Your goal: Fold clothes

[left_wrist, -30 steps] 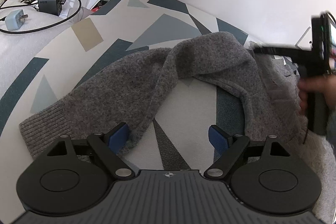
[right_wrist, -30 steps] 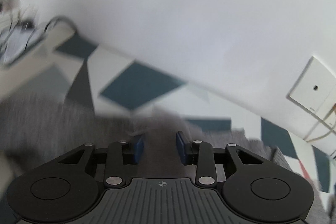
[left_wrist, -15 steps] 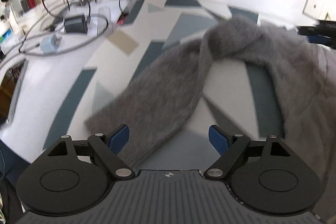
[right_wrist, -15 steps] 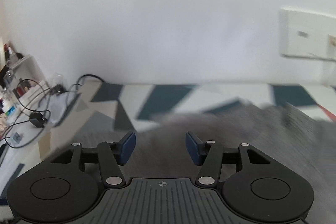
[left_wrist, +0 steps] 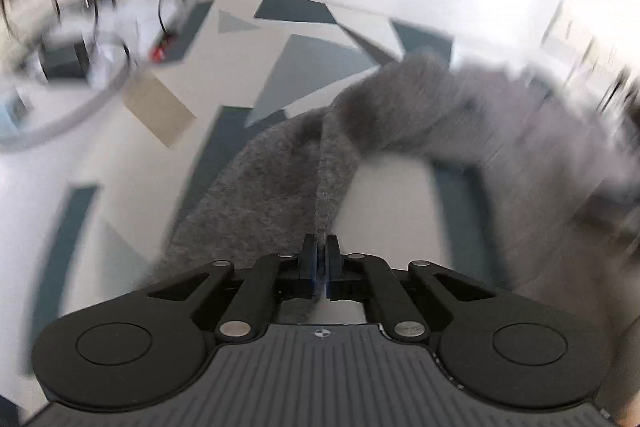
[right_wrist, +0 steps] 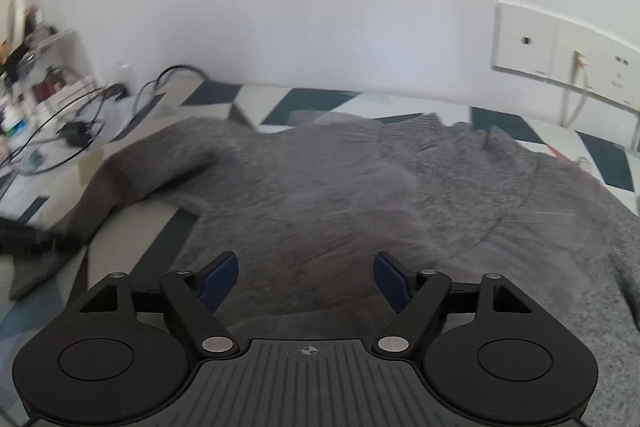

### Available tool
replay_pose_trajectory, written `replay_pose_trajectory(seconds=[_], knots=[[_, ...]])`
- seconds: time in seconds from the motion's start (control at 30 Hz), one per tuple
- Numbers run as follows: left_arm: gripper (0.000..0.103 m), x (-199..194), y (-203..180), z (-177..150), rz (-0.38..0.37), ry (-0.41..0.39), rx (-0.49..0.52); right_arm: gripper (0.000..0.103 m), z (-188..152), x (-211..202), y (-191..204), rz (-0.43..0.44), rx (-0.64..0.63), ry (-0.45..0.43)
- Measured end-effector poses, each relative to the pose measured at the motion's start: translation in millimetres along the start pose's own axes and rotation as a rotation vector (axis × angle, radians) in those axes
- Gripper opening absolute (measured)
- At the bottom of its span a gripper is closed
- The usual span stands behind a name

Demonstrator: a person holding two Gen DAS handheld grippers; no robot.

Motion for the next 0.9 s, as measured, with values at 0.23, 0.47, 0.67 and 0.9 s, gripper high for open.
replay_pose_trajectory(seconds=[0.23, 0.47, 0.67, 0.9], knots=[[0.003, -49, 7, 12, -0.285, -0.030, -0.188, 0.079, -22, 19, 25, 0.006, 0.001, 0.118], [0.003, -76, -47, 43, -0.429, -0.098, -0.144, 0.079, -14, 11, 13, -0.046, 0.034, 0.100], [0.003, -67, -145, 87, -0.570, -0.122, 0.000, 0.079, -25, -17, -52, -0.108, 0.255, 0.064], [0.005, 1, -278, 109, -0.613, -0.055, 0.161, 0.079, -57, -60, -117, -0.224, 0.367, -0.010]])
Point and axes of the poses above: each gripper's, at about its wrist camera, not at the fingertips, and x roughly the way its jaws point, y to its left, z to its top, the point moved 5 cm from there along x, roughly the way its jaws point, and after that the axes turned 3 degrees about y, right-handed, at the moved point
